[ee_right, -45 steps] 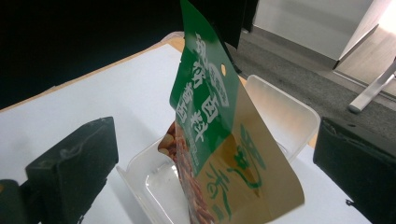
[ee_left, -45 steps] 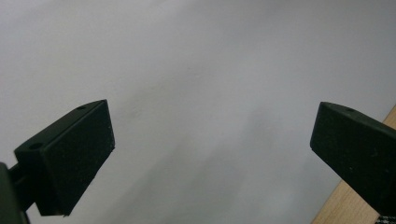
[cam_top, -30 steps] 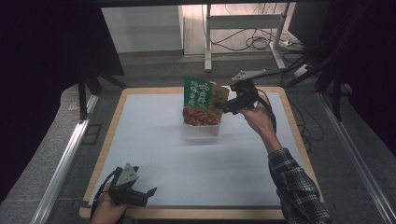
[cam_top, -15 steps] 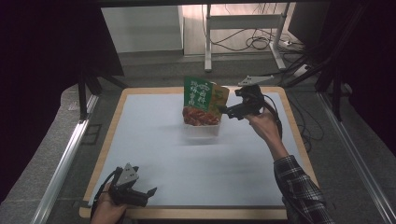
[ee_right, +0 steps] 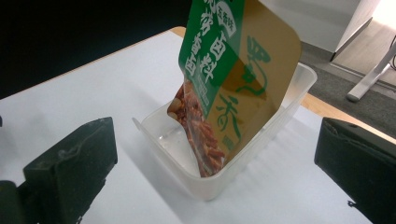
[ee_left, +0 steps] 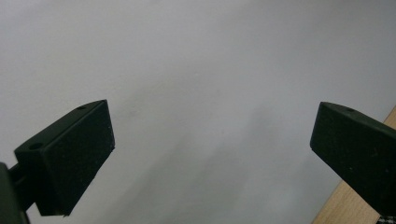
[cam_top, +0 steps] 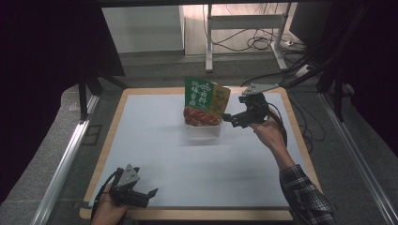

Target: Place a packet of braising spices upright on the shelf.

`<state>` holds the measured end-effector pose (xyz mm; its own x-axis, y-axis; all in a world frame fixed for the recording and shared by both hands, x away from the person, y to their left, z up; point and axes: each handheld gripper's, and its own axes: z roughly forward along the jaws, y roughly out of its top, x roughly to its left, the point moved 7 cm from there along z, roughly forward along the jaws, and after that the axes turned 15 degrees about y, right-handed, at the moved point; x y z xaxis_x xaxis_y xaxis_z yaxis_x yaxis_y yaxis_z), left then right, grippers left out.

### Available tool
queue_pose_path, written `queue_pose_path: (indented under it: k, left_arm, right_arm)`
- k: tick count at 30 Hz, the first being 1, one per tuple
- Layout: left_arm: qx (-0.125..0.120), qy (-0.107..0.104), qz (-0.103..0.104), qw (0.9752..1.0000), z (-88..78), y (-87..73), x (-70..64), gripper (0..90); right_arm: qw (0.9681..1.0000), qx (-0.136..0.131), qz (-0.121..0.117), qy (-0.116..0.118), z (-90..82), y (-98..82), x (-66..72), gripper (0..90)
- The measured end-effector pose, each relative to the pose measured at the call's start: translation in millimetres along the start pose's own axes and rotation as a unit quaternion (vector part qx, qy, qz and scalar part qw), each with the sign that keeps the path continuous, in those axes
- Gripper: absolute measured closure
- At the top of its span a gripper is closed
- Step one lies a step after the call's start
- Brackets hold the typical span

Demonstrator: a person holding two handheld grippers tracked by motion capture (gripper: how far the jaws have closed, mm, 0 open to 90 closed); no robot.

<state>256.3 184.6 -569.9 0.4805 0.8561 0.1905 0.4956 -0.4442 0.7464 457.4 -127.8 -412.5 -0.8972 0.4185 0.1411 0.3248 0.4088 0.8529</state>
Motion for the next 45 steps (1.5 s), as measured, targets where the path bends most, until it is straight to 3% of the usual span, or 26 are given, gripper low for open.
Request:
queue_pose_path:
  k: [27,45]
  left_arm:
    - [0.000,0.000,-0.001,1.0000,0.0,0.1,0.1,0.0]
    - [0.000,0.001,0.000,1.0000,0.1,0.1,-0.1,0.0]
  right_arm:
    - [0.9999,0.009,-0.009,0.003,-13.3,-24.3,24.9,0.0]
    - [0.9997,0.021,-0.010,-0.005,-20.1,-54.9,36.7,0.0]
